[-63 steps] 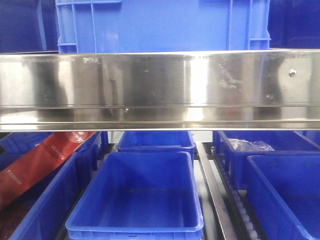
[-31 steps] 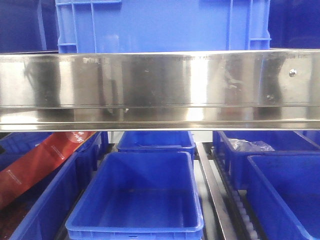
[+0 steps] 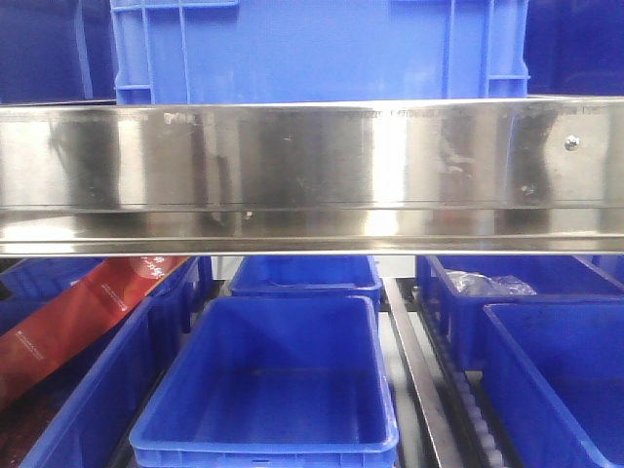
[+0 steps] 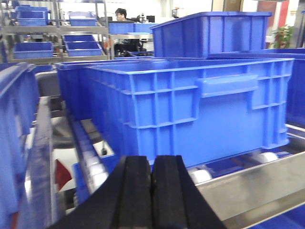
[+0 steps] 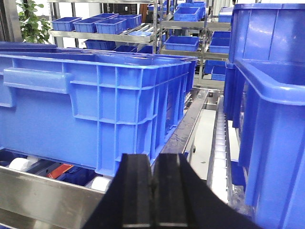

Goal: Place valve from conveyor to right shelf box

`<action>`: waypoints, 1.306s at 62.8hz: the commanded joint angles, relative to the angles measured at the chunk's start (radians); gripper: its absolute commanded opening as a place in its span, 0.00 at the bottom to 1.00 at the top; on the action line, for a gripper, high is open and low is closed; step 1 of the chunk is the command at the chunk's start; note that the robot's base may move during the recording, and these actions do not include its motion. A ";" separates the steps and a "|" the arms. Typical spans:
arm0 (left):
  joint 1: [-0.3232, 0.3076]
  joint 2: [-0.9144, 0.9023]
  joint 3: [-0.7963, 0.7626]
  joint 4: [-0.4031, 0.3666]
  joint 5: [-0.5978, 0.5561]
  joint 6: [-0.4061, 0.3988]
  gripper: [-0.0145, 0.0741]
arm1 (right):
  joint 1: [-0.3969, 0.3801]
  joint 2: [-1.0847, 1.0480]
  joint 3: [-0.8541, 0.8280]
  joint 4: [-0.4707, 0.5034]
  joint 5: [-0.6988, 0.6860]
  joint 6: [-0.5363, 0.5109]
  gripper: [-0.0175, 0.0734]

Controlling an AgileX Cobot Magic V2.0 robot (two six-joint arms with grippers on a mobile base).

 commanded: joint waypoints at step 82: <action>0.385 -0.318 0.396 -0.163 -0.078 0.164 0.04 | -0.004 -0.004 0.003 -0.009 -0.024 0.000 0.02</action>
